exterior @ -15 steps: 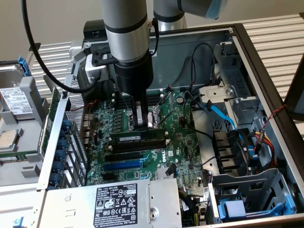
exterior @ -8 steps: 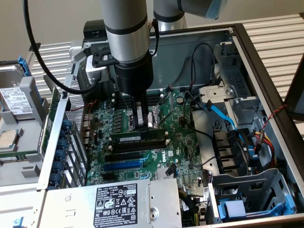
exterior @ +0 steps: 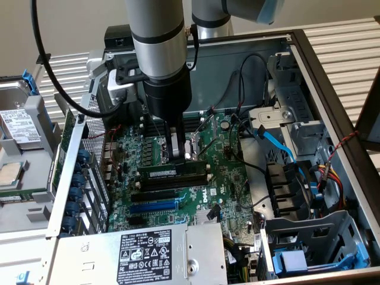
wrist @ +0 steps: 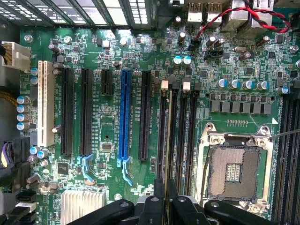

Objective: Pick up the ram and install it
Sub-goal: 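Insert the ram into the slot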

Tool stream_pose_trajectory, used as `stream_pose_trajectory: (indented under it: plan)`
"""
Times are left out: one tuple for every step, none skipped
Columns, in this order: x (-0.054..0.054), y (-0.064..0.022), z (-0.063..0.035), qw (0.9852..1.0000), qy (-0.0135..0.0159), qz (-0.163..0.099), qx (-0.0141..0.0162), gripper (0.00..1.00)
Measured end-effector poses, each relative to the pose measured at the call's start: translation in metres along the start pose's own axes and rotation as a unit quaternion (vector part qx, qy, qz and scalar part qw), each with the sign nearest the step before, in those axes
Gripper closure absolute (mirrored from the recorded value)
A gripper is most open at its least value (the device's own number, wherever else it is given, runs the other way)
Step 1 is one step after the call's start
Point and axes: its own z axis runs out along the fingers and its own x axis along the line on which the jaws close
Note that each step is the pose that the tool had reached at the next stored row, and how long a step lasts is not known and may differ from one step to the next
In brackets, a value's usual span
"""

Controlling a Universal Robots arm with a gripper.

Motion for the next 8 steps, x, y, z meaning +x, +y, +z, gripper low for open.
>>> stream_pose_trajectory:
  plan:
    - [0.0001,0.0,0.0001,1.0,0.0,0.0,0.0,0.86]
    - [0.0001,0.0001,0.0003,1.0,0.0,0.0,0.0,0.86]
    - [0.0002,0.0001,0.0006,1.0,-0.0001,0.0,0.0001,0.86]
    - [0.0003,0.0001,0.0008,1.0,-0.0001,0.0,0.0001,0.86]
    - [0.0005,0.0001,0.0008,1.0,0.0,0.0,0.0001,0.86]
    - [0.0005,0.0001,0.0008,1.0,0.0,0.0,0.0,0.86]
    - [0.0006,0.0001,0.0009,1.0,0.0001,0.0,0.0,0.86]
    - [0.0007,0.0001,0.0009,1.0,0.0,0.0,0.0,0.86]
